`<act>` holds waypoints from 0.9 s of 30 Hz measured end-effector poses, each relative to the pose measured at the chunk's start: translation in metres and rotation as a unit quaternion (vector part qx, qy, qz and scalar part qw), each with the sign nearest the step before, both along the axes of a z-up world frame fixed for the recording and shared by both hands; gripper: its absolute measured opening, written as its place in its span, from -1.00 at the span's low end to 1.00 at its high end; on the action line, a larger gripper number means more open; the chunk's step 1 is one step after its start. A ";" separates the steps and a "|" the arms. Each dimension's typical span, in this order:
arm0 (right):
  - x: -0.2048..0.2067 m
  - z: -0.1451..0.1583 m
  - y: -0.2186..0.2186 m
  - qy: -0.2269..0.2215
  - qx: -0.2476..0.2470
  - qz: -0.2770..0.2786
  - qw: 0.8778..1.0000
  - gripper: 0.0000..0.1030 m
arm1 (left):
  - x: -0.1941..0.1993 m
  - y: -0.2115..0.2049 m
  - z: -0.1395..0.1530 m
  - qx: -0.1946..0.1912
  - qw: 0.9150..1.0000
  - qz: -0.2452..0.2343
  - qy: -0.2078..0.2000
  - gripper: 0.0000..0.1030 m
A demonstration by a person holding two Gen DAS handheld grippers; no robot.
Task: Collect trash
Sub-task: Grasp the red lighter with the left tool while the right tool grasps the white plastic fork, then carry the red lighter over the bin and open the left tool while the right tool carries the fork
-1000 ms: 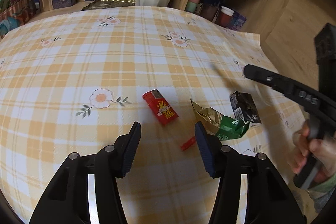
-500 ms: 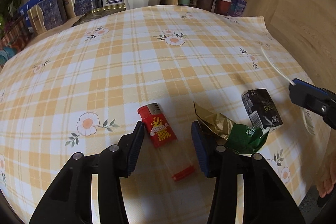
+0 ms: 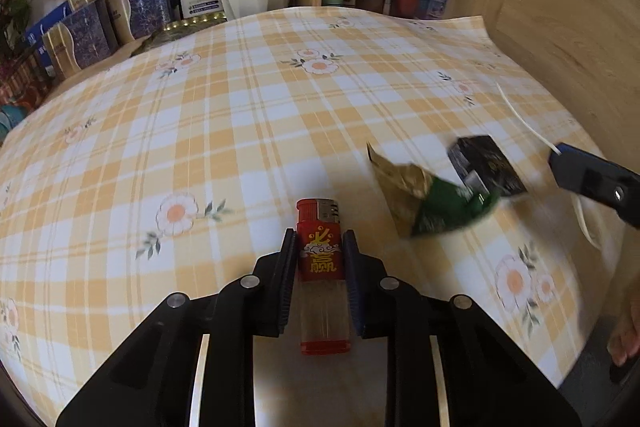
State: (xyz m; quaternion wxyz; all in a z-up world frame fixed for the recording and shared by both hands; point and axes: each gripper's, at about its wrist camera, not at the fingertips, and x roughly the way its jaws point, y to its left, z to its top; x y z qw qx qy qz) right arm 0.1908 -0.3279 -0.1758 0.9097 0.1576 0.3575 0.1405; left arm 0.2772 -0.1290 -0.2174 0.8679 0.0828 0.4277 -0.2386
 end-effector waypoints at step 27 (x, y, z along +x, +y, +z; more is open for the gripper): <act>-0.086 0.013 0.036 0.009 0.026 0.011 1.000 -0.60 | -0.134 0.088 0.056 -0.094 0.995 0.004 0.025 -0.56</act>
